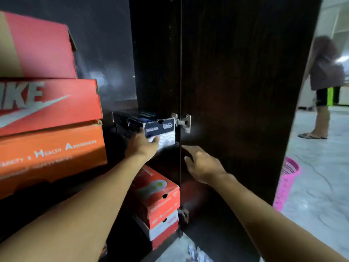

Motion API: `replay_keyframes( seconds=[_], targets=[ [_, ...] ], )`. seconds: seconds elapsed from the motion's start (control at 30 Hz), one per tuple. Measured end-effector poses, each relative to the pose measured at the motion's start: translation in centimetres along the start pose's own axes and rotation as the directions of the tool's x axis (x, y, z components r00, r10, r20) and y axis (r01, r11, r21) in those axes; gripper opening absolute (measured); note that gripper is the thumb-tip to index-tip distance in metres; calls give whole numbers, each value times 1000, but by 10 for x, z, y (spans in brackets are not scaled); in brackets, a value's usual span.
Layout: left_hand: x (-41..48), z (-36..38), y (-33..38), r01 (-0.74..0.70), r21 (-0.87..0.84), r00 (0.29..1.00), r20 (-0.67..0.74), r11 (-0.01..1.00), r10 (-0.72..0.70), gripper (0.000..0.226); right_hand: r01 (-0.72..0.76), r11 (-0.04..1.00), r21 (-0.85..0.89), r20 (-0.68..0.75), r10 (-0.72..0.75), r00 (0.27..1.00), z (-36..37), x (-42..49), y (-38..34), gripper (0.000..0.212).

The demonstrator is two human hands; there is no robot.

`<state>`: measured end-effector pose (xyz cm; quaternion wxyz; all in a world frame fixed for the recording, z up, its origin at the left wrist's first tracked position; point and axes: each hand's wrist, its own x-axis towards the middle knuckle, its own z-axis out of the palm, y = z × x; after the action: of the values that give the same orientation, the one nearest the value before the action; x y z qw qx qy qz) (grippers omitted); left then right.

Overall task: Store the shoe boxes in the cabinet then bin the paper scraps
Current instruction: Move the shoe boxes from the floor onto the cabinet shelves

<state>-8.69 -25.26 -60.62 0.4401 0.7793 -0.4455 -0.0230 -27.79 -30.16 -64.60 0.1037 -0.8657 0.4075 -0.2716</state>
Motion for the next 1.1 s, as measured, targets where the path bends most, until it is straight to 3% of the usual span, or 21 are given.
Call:
replay_keyframes(
  seconds=[0.1, 0.17, 0.3, 0.4, 0.57, 0.7, 0.77, 0.83, 0.9, 1.0, 1.1],
  targets=[
    [-48, 15, 12, -151, 46, 986, -60, 987, 154, 60, -59, 996, -63, -5, 58, 998, -12, -64, 23, 45],
    [-83, 28, 19, -232, -22, 972, -28, 972, 232, 53, -141, 988, -66, -11, 141, 990, -18, -108, 39, 40],
    [-161, 66, 27, -209, -196, 908, 325, 958, 264, 35, -390, 911, -131, -9, 392, 920, -22, -199, 74, 34],
    [-227, 101, 31, -95, -253, 802, 553, 963, 225, 37, -612, 774, -159, -68, 610, 789, -25, -272, 103, 33],
    [-354, 162, 38, -49, -206, 604, 773, 977, 193, 21, -830, 546, -117, -90, 826, 556, -25, -403, 154, 42],
    [-448, 197, 34, 66, -100, 372, 926, 993, 68, 63, -971, 201, -129, -128, 968, 217, -22, -495, 184, 73],
    [-486, 213, 25, 118, -22, 286, 958, 993, -13, 79, -994, 103, -27, -69, 992, 105, -22, -525, 198, 83],
    [-513, 226, 17, 188, 44, 216, 973, 981, -85, 90, -991, 100, 84, 28, 994, 102, -21, -543, 209, 89],
    [-529, 235, 16, 240, 64, 185, 977, 969, -110, 95, -976, 139, 166, 86, 984, 154, -19, -553, 211, 92],
    [-533, 241, 18, 286, 24, 286, 952, 958, -109, 73, -919, 180, 351, 62, 975, 215, -16, -567, 214, 83],
    [-529, 247, 6, 329, -6, 372, 920, 944, -124, 60, -761, 48, 646, 131, 976, 172, -11, -587, 220, 65]
  ],
)
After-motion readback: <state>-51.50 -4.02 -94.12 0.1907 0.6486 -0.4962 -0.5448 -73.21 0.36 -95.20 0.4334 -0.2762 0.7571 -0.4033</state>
